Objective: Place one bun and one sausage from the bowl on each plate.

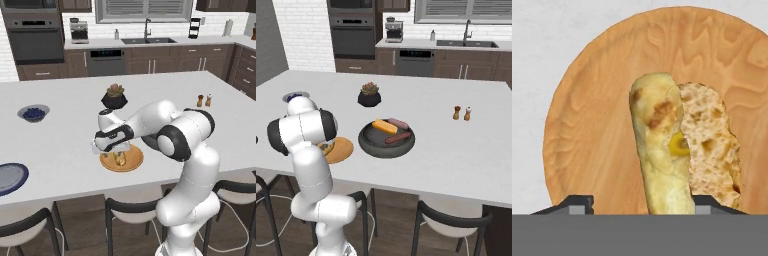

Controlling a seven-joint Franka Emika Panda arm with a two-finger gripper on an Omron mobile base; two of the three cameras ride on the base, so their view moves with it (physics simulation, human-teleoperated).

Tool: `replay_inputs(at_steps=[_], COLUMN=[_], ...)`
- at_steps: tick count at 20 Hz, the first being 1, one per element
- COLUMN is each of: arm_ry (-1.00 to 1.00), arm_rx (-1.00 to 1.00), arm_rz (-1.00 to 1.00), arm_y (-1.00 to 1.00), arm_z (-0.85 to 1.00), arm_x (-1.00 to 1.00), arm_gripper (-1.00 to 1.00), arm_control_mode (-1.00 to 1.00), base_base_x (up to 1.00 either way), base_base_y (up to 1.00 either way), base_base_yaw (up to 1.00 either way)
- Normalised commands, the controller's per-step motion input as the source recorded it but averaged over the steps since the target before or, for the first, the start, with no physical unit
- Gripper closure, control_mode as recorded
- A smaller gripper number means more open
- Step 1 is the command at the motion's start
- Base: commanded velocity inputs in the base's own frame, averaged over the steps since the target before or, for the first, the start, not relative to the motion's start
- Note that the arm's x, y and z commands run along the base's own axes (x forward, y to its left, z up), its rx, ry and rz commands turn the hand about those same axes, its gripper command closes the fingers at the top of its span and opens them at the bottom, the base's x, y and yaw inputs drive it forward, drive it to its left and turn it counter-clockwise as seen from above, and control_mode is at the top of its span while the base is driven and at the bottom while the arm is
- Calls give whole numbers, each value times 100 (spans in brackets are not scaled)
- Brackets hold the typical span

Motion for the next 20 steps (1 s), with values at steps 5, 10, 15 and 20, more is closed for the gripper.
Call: replay_inputs(at_steps=[5,10,15,20], arm_ry=[0,0,-4,-6], arm_rx=[0,13,17,10], arm_rz=[0,0,0,0], arm_y=[-5,-42,-79,-32], arm_z=[0,-26,7,23], arm_x=[0,-1,-5,-40], arm_gripper=[-100,-100,-100,-100], arm_control_mode=[-100,-100,-100,-100], base_base_x=[0,0,0,0], base_base_y=[0,0,0,0], base_base_yaw=[0,0,0,0])
